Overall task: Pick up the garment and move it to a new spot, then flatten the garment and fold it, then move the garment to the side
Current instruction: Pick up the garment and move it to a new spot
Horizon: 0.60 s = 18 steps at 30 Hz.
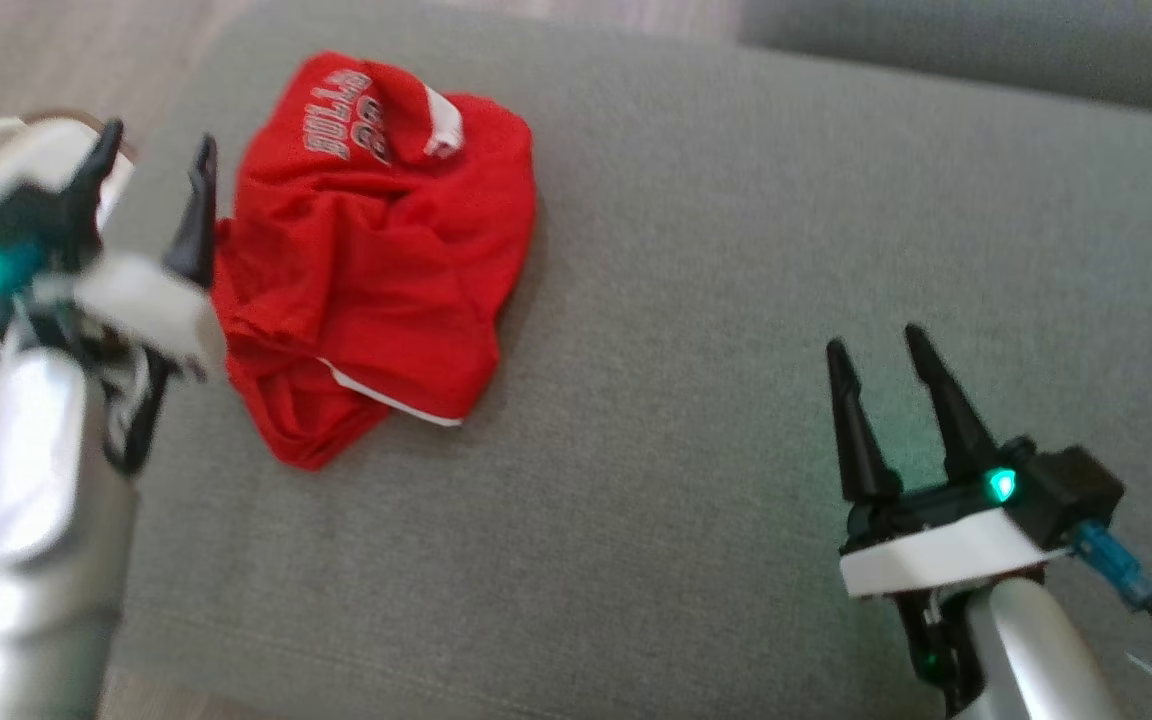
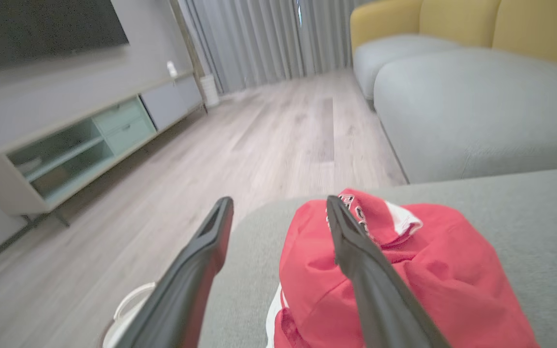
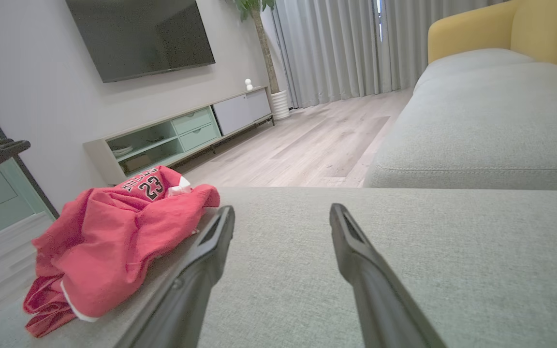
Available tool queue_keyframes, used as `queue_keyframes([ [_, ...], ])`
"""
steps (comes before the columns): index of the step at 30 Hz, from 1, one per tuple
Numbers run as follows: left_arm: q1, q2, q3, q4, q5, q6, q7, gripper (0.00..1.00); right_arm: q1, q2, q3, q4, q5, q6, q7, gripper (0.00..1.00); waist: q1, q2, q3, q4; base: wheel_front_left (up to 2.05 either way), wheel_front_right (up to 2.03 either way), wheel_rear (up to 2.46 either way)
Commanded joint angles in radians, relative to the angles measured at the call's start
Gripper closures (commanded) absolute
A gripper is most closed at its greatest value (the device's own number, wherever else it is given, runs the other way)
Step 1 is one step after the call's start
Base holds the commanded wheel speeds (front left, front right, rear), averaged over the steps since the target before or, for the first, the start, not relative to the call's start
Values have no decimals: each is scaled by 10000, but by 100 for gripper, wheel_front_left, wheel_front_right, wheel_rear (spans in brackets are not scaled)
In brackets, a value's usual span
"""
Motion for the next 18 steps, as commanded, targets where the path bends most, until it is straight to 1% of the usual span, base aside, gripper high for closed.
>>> queue_keyframes([
  [1, -929, 616, 72, 250, -299, -44, 673, 0, -410, -49, 124, -433, -176, -7, -109, 0, -3, 0, 783, -370, 0, 0, 0],
  [4, -1863, 939, -583, 1081, -1035, -52, 1632, 0, -574, -49, -49, -601, -290, -7, -109, 0, -3, 0, 1201, -598, 0, 0, 0],
  [6, -2313, 1116, -877, 1570, -1643, -53, 2006, 0, -681, -49, -142, -697, -270, -7, -109, 0, -3, 0, 1436, -768, 0, 0, 0],
  [7, -2313, 1116, -877, 1570, -1643, -53, 2006, 0, -681, -49, -142, -697, -270, -7, -109, 0, -3, 0, 1436, -768, 0, 0, 0],
  [9, -2645, 1370, -1126, 2125, -2018, -54, 2228, 0, -804, -49, -179, -759, -336, -7, -109, 0, -3, 0, 1635, -934, 0, 0, 0],
  [11, -2895, 1493, -1297, 2698, -2333, -55, 2335, 0, -910, -49, -207, -818, -388, -7, -109, 0, -3, 0, 1787, -1077, 0, 0, 0],
  [14, -3174, 1539, -1661, 3577, -2954, -56, 2367, 0, -1000, -49, -219, -892, -441, -7, -109, 0, -3, 0, 1907, -1293, 0, 0, 0],
  [16, -3280, 1511, -1846, 3898, -3215, -56, 2340, 1, -991, -49, -259, -926, -422, -7, -109, 0, -3, 0, 1921, -1341, 0, 0, 0],
  [17, -3315, 1481, -1960, 4022, -3351, -56, 2354, 63, -982, -49, -265, -932, -411, -7, -109, 0, -3, 0, 1904, -1361, 0, 0, 0],
  [18, -3341, 1467, -2080, 4103, -3490, -56, 2348, 100, -966, -49, -262, -927, -400, -7, -109, 0, -3, 0, 1870, -1379, 0, 0, 0],
])
